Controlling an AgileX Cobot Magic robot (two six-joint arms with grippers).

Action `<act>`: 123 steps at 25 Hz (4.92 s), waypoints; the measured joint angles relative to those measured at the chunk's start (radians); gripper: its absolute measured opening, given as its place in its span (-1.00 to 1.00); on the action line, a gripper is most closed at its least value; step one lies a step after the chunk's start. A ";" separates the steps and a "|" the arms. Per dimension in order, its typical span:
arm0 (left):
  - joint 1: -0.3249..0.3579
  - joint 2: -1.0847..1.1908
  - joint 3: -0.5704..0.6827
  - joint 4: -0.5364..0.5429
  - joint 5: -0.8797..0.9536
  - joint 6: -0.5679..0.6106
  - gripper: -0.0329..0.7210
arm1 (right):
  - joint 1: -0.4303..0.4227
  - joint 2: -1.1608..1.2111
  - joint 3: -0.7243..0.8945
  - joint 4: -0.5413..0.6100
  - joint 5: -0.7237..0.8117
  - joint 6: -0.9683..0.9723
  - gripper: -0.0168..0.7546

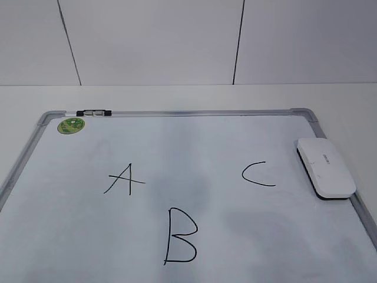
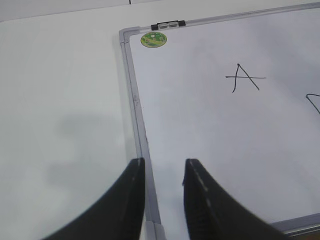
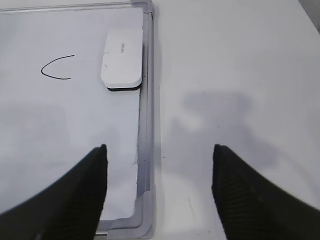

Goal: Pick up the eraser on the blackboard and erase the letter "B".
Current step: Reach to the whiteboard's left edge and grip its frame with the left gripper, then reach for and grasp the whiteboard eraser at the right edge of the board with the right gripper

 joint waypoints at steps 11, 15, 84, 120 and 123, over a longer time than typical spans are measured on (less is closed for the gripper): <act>0.000 0.000 0.000 0.000 0.000 0.000 -0.35 | 0.000 0.000 0.000 0.000 0.001 0.005 0.32; 0.000 0.000 0.000 0.000 0.000 0.000 -0.35 | 0.000 0.000 0.000 0.000 0.001 0.032 0.32; 0.000 1.794 -0.592 0.078 -0.233 -0.027 -0.34 | 0.000 1.186 -0.361 0.237 -0.058 0.040 0.32; 0.000 1.864 -0.602 0.084 -0.257 -0.027 -0.63 | 0.000 1.600 -0.583 0.256 -0.131 0.007 0.32; 0.000 1.864 -0.602 0.084 -0.257 -0.027 -0.63 | 0.000 1.613 -0.586 0.256 -0.134 0.006 0.32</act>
